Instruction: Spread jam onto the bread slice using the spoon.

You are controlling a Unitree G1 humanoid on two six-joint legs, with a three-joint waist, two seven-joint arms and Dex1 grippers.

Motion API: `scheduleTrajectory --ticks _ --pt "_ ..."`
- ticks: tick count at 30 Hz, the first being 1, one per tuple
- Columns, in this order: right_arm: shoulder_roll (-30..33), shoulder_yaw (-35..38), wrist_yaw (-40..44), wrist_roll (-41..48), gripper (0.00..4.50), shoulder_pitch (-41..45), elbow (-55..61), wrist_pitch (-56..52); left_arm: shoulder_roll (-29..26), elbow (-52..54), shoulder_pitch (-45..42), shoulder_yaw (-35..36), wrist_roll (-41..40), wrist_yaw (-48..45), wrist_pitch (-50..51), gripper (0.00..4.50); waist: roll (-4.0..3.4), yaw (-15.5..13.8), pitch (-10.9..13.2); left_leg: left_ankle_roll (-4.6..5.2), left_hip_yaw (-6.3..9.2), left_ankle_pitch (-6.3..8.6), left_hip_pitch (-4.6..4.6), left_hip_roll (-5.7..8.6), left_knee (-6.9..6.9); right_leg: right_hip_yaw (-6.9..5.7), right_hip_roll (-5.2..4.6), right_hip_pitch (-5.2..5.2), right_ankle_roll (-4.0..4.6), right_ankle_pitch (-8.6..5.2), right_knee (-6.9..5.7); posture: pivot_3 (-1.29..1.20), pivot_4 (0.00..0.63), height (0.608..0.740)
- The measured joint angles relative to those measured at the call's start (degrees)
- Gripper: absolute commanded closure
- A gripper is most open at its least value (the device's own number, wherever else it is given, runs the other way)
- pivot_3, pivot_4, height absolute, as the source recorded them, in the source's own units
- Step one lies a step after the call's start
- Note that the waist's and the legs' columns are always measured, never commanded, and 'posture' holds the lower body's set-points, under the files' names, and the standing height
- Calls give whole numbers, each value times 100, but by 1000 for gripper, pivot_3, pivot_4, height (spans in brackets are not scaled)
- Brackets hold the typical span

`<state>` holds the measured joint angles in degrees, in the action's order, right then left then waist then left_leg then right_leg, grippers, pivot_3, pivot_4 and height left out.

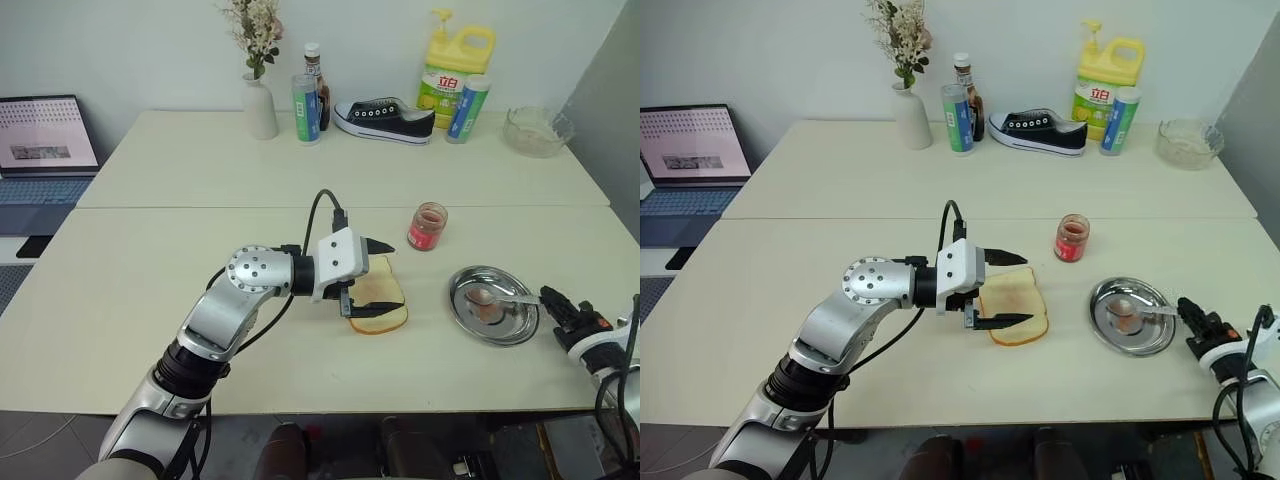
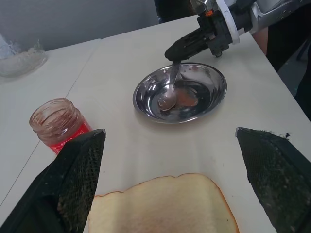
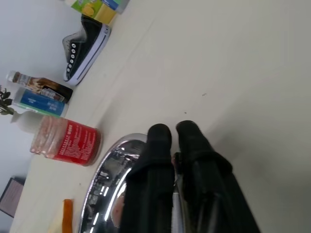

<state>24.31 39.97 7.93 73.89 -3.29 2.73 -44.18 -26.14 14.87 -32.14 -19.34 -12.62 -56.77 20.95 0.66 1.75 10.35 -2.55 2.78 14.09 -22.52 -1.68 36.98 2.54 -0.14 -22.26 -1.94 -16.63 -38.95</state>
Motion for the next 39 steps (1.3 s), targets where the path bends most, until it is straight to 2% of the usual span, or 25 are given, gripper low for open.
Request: scheduleTrajectory --ticks 14,25,32,39 --pt "1 4 -66 189 4465 -58 63 -76 -44 -1 4 6 1 -3 -12 0 -1 2 0 0 0 0 -1 0 -3 0 0 -3 0 0 0 0 150 740" --pt "406 -197 -476 724 4465 -1 1410 -329 -81 -1 26 96 1 -4 -15 0 -1 4 2 0 2 0 -5 0 -2 -2 0 -4 0 0 1 0 150 740" --pt "976 -959 -247 -14 4465 -78 2138 -390 -81 -31 27 101 3 -8 -45 0 1 -4 4 0 6 0 -9 0 -2 -5 0 -6 0 0 5 0 150 740" --pt "1093 -810 -261 32 4465 6 2147 -363 -82 -36 29 107 3 -4 -59 0 4 -7 5 0 5 0 -11 0 -2 -5 0 -6 0 0 6 0 150 740"
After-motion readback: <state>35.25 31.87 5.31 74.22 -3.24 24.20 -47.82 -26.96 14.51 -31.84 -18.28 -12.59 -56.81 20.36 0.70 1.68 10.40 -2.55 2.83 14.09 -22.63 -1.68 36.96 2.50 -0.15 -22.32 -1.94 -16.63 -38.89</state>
